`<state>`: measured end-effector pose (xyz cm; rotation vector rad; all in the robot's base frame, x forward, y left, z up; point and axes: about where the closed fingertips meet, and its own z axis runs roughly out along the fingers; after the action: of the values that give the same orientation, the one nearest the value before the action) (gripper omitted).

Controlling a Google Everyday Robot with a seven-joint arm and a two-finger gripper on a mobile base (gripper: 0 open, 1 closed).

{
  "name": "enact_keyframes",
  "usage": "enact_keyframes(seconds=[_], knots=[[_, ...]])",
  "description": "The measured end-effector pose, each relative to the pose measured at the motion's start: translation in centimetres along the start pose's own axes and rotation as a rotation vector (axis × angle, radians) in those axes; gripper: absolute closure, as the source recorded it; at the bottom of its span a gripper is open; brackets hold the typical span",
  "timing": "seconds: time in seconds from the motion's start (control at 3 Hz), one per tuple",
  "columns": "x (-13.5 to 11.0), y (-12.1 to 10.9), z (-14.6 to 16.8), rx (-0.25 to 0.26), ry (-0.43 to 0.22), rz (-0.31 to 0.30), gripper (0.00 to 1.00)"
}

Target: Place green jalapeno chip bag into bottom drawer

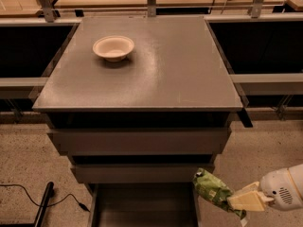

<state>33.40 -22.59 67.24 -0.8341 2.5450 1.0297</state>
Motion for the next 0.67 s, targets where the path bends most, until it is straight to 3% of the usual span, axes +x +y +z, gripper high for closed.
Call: enact_keyframes(seconds=[0.33, 0.67], knots=[[-1.4, -4.4, 3.3, -0.097, -0.141, 0.003, 1.00], [-2.7, -8.4, 8.7, -0.210, -0.181, 0.006, 1.00]])
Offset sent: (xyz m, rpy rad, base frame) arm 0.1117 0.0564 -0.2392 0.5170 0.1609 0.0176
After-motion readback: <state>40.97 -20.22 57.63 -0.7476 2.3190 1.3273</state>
